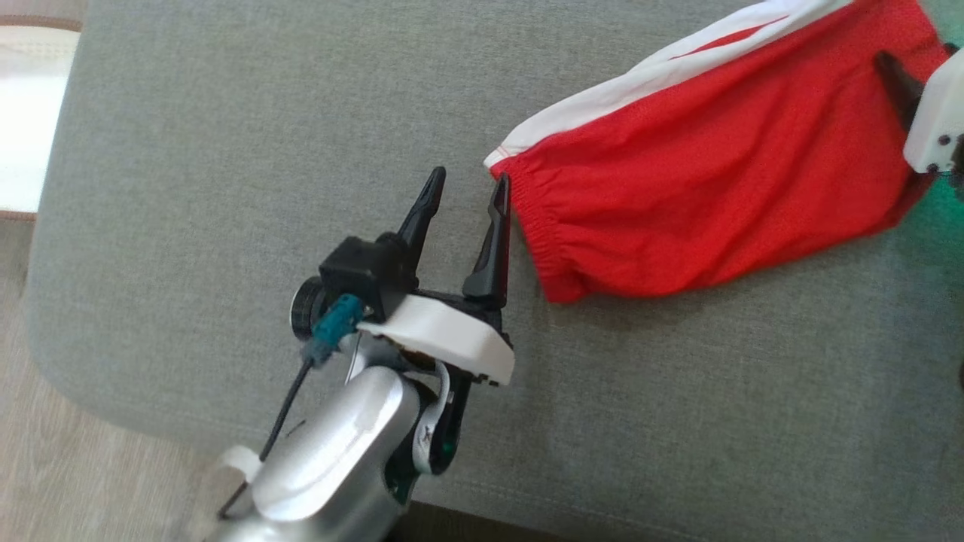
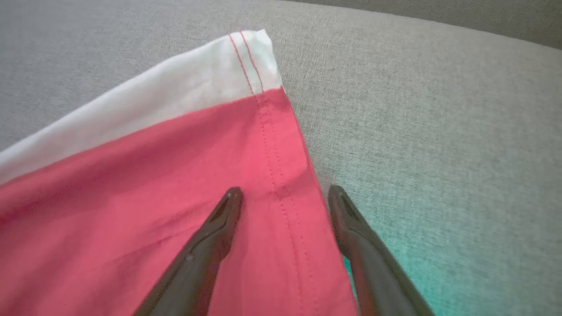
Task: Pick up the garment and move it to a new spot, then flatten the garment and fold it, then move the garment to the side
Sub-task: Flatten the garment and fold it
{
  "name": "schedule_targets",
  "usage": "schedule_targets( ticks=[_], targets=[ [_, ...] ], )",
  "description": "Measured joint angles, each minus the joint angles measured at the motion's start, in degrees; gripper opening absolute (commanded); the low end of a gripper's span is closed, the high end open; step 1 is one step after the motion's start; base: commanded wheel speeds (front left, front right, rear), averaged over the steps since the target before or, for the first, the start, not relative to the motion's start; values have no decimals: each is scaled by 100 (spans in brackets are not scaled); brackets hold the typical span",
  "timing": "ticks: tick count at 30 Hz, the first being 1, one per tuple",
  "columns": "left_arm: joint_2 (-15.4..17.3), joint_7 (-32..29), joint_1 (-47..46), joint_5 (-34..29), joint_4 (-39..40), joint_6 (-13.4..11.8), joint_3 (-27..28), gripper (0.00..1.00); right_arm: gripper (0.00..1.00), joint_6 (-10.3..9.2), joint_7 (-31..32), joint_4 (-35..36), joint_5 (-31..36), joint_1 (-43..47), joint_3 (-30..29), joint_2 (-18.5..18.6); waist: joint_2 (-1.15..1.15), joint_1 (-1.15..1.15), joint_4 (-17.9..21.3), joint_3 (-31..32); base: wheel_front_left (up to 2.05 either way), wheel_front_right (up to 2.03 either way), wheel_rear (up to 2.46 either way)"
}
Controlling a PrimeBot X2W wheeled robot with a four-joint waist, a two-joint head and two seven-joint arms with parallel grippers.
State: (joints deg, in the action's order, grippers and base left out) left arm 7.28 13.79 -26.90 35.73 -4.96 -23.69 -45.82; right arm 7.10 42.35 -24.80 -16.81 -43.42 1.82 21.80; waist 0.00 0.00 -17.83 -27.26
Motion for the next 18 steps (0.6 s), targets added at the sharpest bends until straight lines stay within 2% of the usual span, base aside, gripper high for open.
schedule_targets(
  ticks=[4,5,6,12,18],
  targets=[
    [2,49,101,-332,103,-10,-7,100,98,0,385,-5,74,-59,-23,16,0,0,-81,13,0,0,0],
    [1,49,129,-366,103,-9,-7,100,27,0,421,4,58,-56,-49,3,0,0,-90,21,0,0,0],
    [1,49,165,-400,102,-8,1,100,0,0,458,5,4,-52,-91,-36,0,0,-91,32,0,0,0],
    [-8,49,524,-580,101,11,183,100,0,0,506,171,-488,218,-578,-516,0,0,97,171,0,0,0],
    [32,49,976,-844,135,202,474,100,0,0,508,315,-577,620,-1575,-506,0,0,393,435,0,0,0]
  ],
)
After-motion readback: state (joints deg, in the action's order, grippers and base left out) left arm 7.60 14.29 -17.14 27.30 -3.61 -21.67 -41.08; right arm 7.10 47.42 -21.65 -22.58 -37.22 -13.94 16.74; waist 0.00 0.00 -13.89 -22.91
